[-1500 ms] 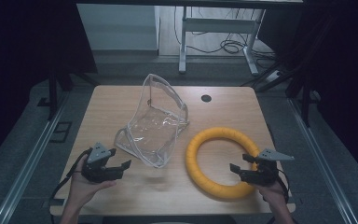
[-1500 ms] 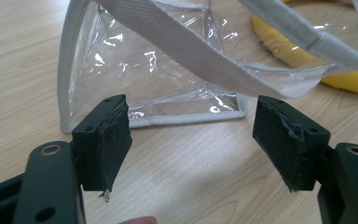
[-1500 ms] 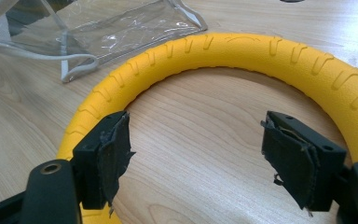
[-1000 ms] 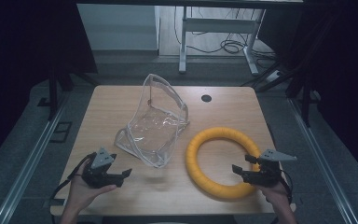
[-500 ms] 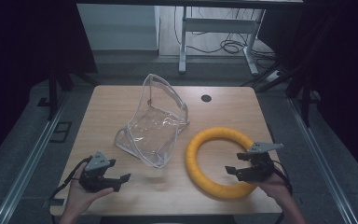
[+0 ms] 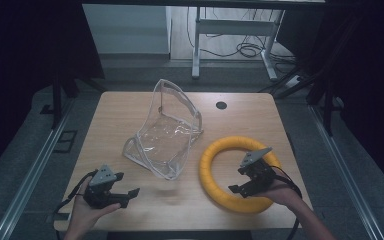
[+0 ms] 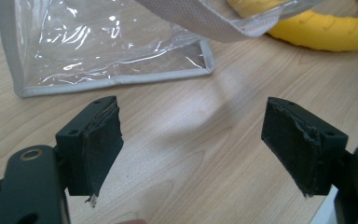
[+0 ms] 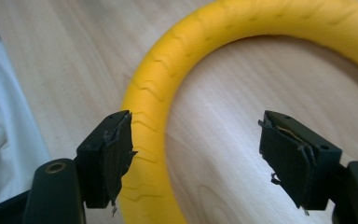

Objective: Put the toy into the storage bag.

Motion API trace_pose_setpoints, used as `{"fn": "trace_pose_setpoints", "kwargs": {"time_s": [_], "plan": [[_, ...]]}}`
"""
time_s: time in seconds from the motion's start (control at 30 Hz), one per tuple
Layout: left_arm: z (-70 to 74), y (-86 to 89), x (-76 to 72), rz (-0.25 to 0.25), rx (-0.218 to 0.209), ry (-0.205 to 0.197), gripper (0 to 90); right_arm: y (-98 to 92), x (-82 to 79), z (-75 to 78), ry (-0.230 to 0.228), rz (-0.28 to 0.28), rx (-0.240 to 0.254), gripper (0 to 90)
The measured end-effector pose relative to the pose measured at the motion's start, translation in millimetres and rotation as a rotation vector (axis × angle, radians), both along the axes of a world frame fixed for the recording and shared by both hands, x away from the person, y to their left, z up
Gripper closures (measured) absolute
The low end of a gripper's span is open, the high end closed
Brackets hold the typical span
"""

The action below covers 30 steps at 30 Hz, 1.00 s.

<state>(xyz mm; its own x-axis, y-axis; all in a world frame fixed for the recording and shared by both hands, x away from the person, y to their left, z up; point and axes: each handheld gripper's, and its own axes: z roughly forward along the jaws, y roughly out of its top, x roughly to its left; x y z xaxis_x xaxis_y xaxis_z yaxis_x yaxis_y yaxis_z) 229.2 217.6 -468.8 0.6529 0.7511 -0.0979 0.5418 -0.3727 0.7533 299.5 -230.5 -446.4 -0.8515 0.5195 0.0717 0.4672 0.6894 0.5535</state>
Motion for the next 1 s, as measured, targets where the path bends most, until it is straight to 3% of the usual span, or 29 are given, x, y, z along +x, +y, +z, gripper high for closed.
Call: {"fn": "trace_pose_setpoints", "kwargs": {"time_s": [0.5, 0.87, 1.0], "plan": [[-2.3, -1.3, -0.2, 0.000, 0.018, 0.008, 19.4, 39.3, -1.0, -27.0, 0.123, 0.125, -0.195, 24.7], [-3.1, -1.8, -0.2, -0.004, 0.024, 0.007, 19.3, 49.9, -7.6, -46.9, 0.162, 0.189, -0.328, 28.4], [-3.3, -2.0, -0.6, -0.008, 0.023, 0.009, 19.0, 53.8, -8.3, -53.2, 0.170, 0.219, -0.371, 35.8]]}}
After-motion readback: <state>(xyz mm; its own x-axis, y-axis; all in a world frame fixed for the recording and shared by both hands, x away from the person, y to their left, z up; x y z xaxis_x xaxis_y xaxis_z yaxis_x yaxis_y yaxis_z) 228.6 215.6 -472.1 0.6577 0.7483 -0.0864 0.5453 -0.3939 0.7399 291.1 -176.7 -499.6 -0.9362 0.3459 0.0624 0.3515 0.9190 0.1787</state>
